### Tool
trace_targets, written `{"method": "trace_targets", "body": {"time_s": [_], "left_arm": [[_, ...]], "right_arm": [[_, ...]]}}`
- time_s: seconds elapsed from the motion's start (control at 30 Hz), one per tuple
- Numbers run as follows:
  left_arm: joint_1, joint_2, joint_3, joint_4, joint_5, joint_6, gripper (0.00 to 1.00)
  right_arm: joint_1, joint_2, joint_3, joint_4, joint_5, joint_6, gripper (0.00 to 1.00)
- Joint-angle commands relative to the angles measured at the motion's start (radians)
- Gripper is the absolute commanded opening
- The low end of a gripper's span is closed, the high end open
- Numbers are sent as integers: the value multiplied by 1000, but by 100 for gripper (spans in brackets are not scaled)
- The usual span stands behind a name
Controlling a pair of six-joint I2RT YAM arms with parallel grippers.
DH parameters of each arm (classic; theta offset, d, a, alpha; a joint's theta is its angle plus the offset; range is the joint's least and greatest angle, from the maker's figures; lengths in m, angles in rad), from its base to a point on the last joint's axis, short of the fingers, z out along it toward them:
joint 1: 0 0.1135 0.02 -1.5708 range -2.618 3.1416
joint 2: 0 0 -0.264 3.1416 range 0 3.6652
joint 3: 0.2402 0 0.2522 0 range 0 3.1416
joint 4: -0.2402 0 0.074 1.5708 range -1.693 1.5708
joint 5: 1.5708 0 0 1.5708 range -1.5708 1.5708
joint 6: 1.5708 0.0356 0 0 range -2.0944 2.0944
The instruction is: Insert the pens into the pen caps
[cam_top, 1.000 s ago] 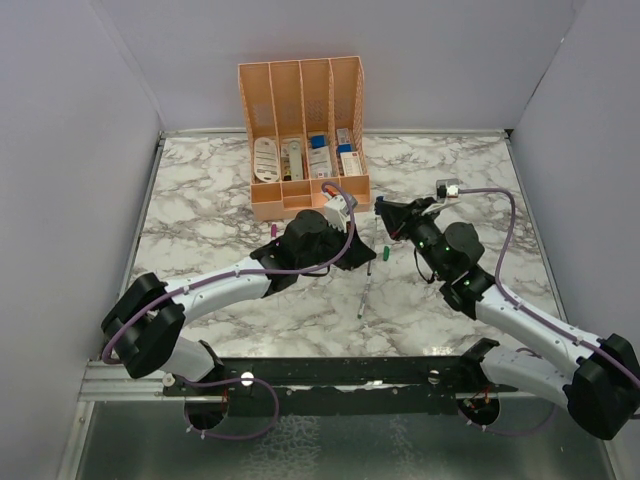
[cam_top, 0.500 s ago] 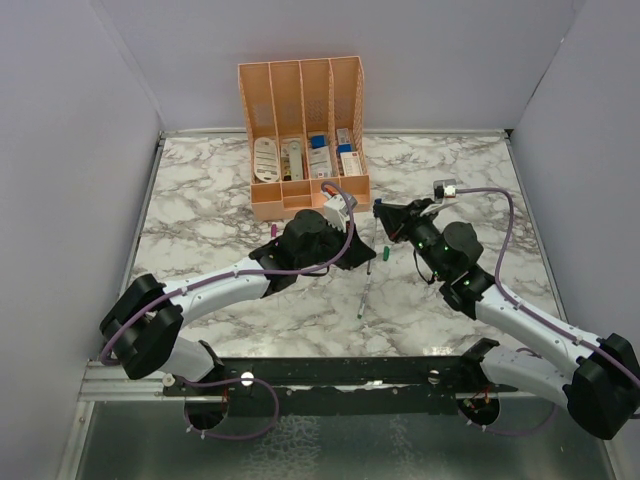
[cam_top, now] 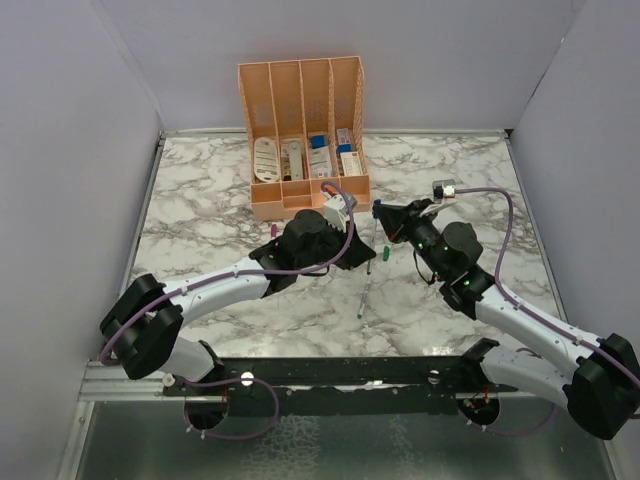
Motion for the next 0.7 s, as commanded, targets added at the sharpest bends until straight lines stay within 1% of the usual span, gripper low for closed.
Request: {"method": "trace_targets", "body": {"time_s": [0.0, 0.27, 0.67], "left_arm": [[-5, -32, 25, 34, -36, 11, 0], [-4, -40, 36, 35, -103, 20, 0], [-2, -25, 66, 35, -108, 33, 0]], "right_arm": [[-3, -4, 5, -21, -39, 4, 1], [-3, -14, 14, -72, -73, 3, 1], [-3, -30, 9, -131, -114, 1, 1]]}}
